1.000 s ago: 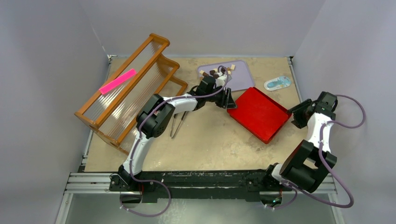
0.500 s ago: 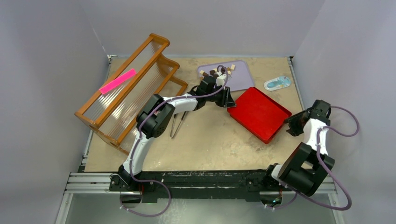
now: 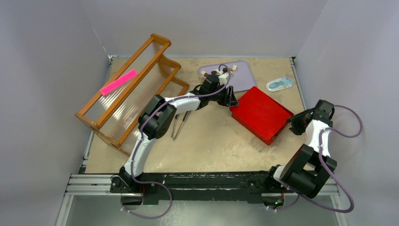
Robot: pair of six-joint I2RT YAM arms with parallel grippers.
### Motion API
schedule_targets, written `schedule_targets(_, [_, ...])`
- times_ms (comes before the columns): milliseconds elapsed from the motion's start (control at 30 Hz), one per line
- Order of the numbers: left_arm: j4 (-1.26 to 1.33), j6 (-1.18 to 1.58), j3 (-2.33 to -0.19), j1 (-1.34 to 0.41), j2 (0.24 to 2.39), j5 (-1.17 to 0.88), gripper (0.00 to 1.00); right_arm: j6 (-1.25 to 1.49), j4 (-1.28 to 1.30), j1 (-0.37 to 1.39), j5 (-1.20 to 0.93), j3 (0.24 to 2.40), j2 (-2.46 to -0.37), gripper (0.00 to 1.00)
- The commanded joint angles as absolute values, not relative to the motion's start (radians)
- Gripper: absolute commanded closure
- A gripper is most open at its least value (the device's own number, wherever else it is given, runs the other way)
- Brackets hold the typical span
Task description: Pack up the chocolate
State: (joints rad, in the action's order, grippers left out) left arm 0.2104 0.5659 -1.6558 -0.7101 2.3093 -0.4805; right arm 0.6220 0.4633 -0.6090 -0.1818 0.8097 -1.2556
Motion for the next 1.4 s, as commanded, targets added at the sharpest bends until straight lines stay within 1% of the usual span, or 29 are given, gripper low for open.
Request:
schedule_targets(0, [0.088,0.487,-1.673,-0.716,2.260,-0.376,0.55,0.605,0.498,-0.611,-0.175,0.847,-1.202,0.54])
schedule_targets(133, [0.052,0.450,-1.673,-0.715,2.235,-0.382,0.49,0.618,0.571,-0.611,-0.194,0.850,-1.172,0.47])
schedule_targets(267, [0.061,0.433,-1.689,-0.713,2.243,-0.420,0.50,0.671,0.632,-0.611,-0.238,0.804,-1.120,0.44])
schedule_targets(400, [0.068,0.434,-1.703,-0.713,2.253,-0.441,0.54,0.687,0.620,-0.609,-0.343,0.750,-1.056,0.44])
schedule_targets(600, [0.060,0.442,-1.706,-0.708,2.271,-0.443,0.62,0.688,0.610,-0.609,-0.328,0.734,-1.044,0.45])
schedule_targets(700, [0.061,0.445,-1.702,-0.707,2.273,-0.448,0.62,0.691,0.593,-0.610,-0.320,0.727,-1.066,0.45])
schedule_targets(833, [0.070,0.454,-1.690,-0.706,2.271,-0.448,0.63,0.701,0.525,-0.610,-0.383,0.698,-1.093,0.47])
schedule_targets(1000, [0.083,0.456,-1.677,-0.706,2.270,-0.460,0.64,0.709,0.479,-0.609,-0.404,0.677,-1.114,0.48])
schedule_targets(1133, [0.081,0.454,-1.677,-0.706,2.269,-0.463,0.64,0.720,0.433,-0.609,-0.439,0.651,-1.129,0.52])
schedule_targets(1367, [0.082,0.454,-1.677,-0.706,2.271,-0.467,0.65,0.735,0.409,-0.610,-0.426,0.648,-1.141,0.54])
